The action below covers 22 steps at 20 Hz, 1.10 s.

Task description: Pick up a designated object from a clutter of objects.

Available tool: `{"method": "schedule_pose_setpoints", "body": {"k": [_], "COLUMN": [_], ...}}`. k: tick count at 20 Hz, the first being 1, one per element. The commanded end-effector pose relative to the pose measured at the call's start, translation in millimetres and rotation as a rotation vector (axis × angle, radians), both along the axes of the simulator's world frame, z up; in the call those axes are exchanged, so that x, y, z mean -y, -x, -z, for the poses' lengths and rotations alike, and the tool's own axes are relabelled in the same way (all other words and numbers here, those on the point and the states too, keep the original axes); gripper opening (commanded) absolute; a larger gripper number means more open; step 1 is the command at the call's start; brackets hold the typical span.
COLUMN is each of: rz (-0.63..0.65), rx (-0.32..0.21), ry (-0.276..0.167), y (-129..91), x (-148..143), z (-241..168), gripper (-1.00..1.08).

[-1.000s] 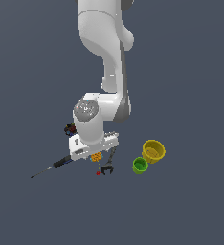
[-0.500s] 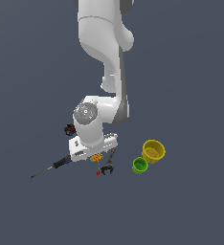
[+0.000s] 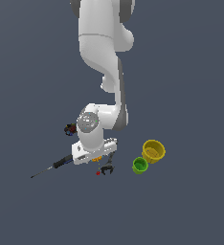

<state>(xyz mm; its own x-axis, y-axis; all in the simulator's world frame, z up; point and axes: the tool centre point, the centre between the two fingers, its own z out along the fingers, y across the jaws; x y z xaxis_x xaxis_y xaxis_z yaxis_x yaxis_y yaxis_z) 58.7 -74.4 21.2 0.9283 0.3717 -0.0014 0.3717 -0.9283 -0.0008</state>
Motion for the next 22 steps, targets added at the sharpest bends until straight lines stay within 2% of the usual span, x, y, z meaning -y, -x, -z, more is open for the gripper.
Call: {"method": "schedule_pose_setpoints", "body": {"k": [1,3,4,16,22], "rz": [0.000,-0.001,-0.001,0.000,0.000], "rx": [0.001,0.002,0.002,0.002,0.002], "ry": [0.000,0.000,0.000,0.001,0.001], "y": [-1,-1,-1,-1,-2], "x": [0,0,0,1,9], "z": [5,6,6,4,-15], "gripper": [1.00,1.00,-1.00,-1.00,-1.00]}}
